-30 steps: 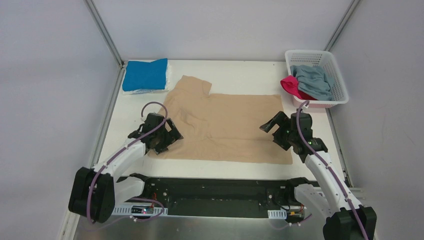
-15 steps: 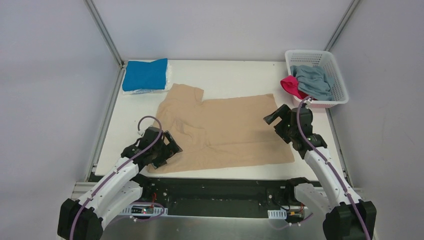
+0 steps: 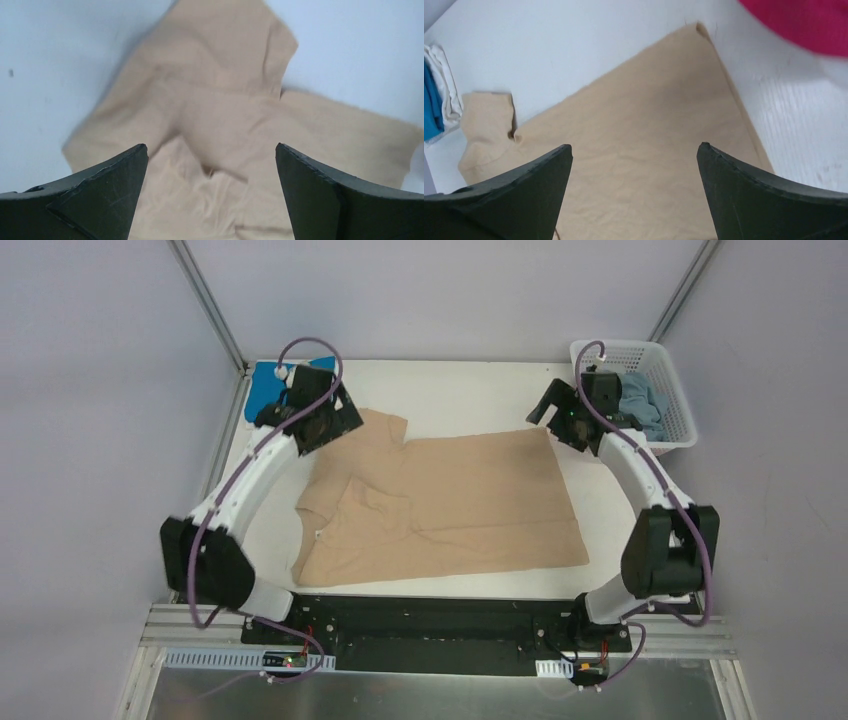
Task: Fold and stack the t-shirts
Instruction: Grab the side of the flattened tshirt furthest away from the robot with both arms
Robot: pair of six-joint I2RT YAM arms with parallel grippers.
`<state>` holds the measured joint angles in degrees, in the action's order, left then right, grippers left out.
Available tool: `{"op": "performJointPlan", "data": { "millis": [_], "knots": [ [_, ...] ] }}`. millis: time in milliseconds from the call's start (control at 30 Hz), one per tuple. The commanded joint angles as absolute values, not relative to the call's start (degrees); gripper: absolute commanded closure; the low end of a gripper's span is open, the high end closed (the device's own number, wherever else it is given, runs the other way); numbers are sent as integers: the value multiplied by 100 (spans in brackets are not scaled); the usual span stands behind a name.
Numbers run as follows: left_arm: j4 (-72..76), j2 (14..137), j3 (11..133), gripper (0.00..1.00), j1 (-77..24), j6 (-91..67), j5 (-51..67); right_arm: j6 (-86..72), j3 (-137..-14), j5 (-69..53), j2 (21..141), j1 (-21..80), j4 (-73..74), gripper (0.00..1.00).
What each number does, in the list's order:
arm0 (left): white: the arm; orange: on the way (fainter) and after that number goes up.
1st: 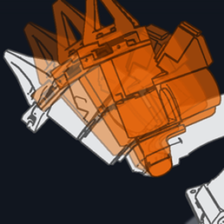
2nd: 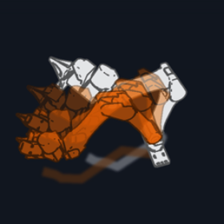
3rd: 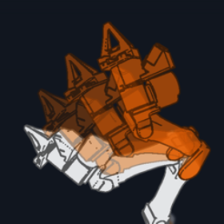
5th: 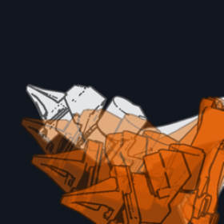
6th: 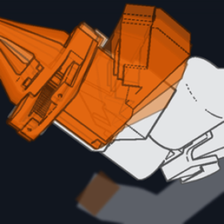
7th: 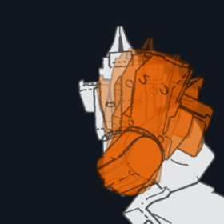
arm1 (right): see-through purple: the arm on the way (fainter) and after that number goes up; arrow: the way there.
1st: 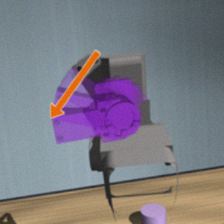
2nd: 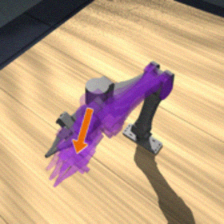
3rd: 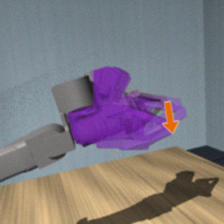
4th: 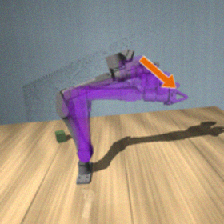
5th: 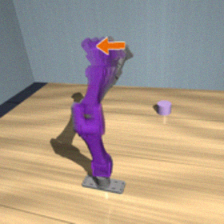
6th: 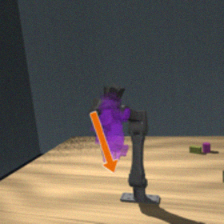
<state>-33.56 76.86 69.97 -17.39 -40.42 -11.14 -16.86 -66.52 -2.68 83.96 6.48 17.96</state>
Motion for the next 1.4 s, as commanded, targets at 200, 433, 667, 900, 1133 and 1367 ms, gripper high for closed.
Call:
{"op": "performJointPlan", "data": {
  "millis": [200, 433, 667, 900, 1133, 1367],
  "knots": [
    [-3779, 12032, 11633, 1, -1155, -2031, -704, -891, -8869, -874, 10431, 185, 2710, 1],
    [-3841, 13774, 13504, 2, -941, -1788, -325, -697, -9036, -408, 10725, 172, 2917, 1],
    [-3841, 14442, 13561, 14, -857, -1956, -609, -826, -8969, -219, 10767, 167, 2894, 1],
    [-3826, 14738, 13505, 44, -677, -2292, -99, -886, -8922, -289, 10791, 167, 2921, 1],
    [-3824, 14355, 12776, 47, -679, -2235, -110, -896, -8863, -291, 10708, 164, 2917, 0],
    [-3825, 14034, 12269, 48, -717, -2016, -33, -890, -8830, -203, 10696, 167, 2907, 1]
  ]
}}
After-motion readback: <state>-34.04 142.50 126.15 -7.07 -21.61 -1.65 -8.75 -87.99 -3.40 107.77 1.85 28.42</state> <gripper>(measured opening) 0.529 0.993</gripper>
